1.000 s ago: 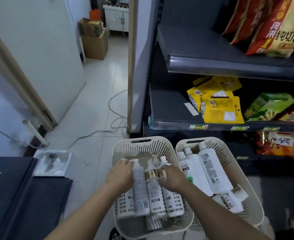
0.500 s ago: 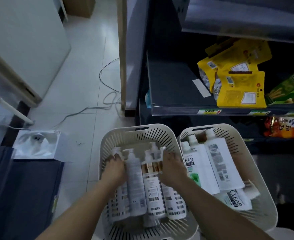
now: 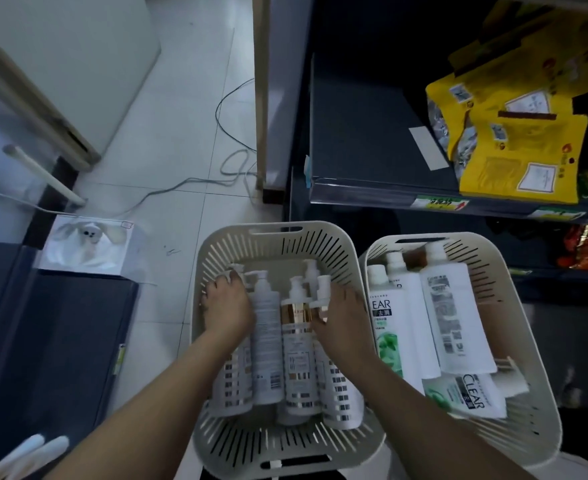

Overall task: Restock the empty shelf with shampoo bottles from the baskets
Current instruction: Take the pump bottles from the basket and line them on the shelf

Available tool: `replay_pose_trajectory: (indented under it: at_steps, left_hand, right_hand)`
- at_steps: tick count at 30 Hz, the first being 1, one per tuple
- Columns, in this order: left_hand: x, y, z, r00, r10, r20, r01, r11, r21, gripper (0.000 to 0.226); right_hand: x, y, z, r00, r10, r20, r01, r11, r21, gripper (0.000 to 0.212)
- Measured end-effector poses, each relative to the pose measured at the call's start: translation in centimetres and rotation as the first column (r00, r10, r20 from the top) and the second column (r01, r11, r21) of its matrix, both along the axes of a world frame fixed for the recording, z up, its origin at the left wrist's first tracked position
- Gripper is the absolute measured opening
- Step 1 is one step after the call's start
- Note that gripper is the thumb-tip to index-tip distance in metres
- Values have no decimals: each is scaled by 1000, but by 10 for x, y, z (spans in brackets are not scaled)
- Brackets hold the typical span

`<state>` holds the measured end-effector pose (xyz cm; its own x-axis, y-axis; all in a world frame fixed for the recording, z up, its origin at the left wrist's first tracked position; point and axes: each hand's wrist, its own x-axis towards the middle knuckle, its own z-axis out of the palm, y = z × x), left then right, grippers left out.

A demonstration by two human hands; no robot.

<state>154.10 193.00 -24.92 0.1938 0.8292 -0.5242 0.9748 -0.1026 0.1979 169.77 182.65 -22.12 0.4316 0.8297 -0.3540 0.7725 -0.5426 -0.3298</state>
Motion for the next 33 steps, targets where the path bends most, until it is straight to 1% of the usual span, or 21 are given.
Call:
replay_pose_trajectory:
  at_steps: [2,4,6,8,10,12,15,17,19,21,23,25,27,30,32,33]
  left_hand:
    - [-1,0,-3,998,46,36,-45,998,-37,64]
    - [0,2,-4,981,169,97,-160,983,-95,64]
    - [1,5,-7,962,250,107,-238,965,-115,66]
    - [0,8,-11,971,231,62,-222,967,-124,68]
    - [2,14,-12,975,223,17,-218,965,-145,69]
    - [6,16,-11,979,206,-2,-204,969,-142,70]
    - [8,11,-14,981,189,52,-184,980,-80,73]
    - [6,7,-16,983,153,101,-149,988,-46,76]
    - [2,4,-14,981,146,131,-141,989,-45,80]
    - [-1,-1,-9,970,183,161,-173,982,-72,88]
    - [1,-10,-1,955,197,221,-184,980,-79,86]
    - [7,-23,9,935,178,306,-144,981,-131,76]
    - [12,-39,12,907,184,378,-107,971,-216,76]
    - [13,-54,12,884,170,436,-84,974,-211,90]
    - [7,-60,12,860,253,443,-159,958,-238,98]
    - [2,-64,12,849,304,433,-205,943,-262,100]
  right_hand:
    - [-4,-4,1,997,-70,-30,70,997,12,62]
    - [-9,-7,-1,994,-101,-37,102,995,14,61]
    - [-10,-8,-3,992,-119,-43,120,993,23,59]
    - [-9,-6,-4,993,-117,-34,118,993,20,54]
    - [-7,-3,-3,995,-103,-15,102,995,-22,50]
    - [-7,2,-3,995,-100,-11,99,993,-70,52]
    - [-8,3,-3,996,-93,4,92,990,-102,61]
    - [-9,0,-4,996,-76,37,79,993,-87,72]
    - [-12,-3,-6,995,-62,77,65,997,-36,84]
    - [-15,-3,-8,994,-42,104,44,999,-21,83]
    - [-15,-4,-8,997,-39,74,41,999,-17,76]
    - [-15,-7,-6,993,-113,-22,113,994,-3,78]
    - [-17,-12,-7,976,-187,-116,186,982,-14,89]
    - [-18,-21,-10,971,-175,-165,164,983,-83,110]
    - [-16,-28,-12,966,-193,-174,172,976,-131,121]
    - [-15,-30,-11,962,-214,-172,188,970,-151,121]
